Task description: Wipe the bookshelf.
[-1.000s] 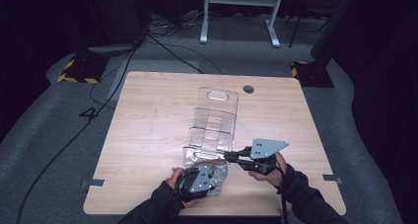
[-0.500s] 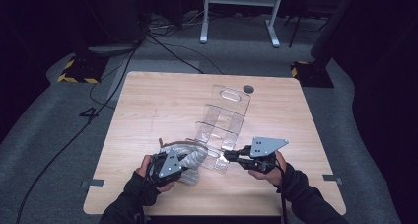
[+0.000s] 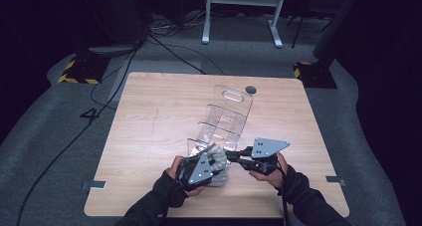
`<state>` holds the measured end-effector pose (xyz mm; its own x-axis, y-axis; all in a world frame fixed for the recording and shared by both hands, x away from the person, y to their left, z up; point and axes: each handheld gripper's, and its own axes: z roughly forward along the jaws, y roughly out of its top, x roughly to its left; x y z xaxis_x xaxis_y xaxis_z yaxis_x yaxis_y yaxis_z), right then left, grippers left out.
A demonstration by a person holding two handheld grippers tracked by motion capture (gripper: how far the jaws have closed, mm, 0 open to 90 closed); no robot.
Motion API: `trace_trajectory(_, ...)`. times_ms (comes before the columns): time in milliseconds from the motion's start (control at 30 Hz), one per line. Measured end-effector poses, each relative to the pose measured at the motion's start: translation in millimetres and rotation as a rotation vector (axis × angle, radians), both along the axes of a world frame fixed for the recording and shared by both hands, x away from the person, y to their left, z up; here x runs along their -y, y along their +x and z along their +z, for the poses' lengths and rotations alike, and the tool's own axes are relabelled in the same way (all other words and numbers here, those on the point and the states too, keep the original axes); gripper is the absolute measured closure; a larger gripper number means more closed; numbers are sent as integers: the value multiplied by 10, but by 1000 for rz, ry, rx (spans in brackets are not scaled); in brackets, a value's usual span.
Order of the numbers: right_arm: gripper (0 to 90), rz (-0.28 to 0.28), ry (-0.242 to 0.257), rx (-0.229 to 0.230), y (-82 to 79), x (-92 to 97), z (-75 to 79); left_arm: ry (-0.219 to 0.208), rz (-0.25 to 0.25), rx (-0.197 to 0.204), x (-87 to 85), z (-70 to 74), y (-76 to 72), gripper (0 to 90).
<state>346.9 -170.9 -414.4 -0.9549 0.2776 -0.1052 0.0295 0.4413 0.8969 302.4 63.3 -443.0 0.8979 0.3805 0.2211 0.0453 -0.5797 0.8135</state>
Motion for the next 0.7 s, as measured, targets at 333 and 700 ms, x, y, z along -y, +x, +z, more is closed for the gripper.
trace_trajectory(333, 866, -12, 6, 2, -3, 22, -6, 101, -20, -53, 33, -286, 66, 755)
trace_trajectory(700, 862, -22, 10, 7, 0, 32, -13, 112, 67, -64, -243, -241, 159, 745)
